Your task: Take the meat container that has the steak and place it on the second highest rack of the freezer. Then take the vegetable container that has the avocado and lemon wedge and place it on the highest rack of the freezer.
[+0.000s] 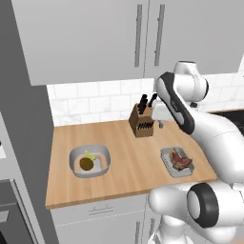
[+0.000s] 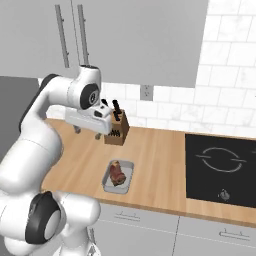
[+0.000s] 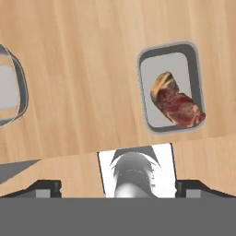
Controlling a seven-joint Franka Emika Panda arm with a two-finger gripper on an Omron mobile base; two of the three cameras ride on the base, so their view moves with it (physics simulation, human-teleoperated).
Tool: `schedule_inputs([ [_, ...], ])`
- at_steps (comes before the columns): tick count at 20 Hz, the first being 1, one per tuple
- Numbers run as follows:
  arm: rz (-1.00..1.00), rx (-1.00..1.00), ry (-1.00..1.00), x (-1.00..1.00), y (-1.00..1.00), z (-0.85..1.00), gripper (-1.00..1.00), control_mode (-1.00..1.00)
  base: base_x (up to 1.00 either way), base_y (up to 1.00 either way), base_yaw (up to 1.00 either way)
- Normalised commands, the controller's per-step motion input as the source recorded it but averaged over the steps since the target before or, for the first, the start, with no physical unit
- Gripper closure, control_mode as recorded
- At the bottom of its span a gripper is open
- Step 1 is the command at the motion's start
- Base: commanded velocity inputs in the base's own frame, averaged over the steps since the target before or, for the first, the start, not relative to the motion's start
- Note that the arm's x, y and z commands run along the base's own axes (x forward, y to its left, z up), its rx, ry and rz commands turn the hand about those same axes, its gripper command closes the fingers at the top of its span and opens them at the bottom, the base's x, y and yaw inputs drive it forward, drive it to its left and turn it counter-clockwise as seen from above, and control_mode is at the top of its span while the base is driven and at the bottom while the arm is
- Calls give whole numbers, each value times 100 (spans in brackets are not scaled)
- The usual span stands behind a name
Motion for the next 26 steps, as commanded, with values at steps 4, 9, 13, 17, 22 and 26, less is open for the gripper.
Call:
schedule_inputs([
  [4,-6,0,17,11,-31,-39,-100,-100,0,0,0],
  [9,-7,0,2,0,-16,-64,-100,-100,0,0,0],
  [13,-9,0,-1,0,-19,-56,-100,-100,0,0,0],
  [17,-8,0,-8,0,-8,-35,-100,-100,0,0,0],
  [22,-3,0,-7,0,-25,-38,-100,-100,0,0,0],
  [26,-1,0,0,9,-50,-50,-100,-100,0,0,0],
])
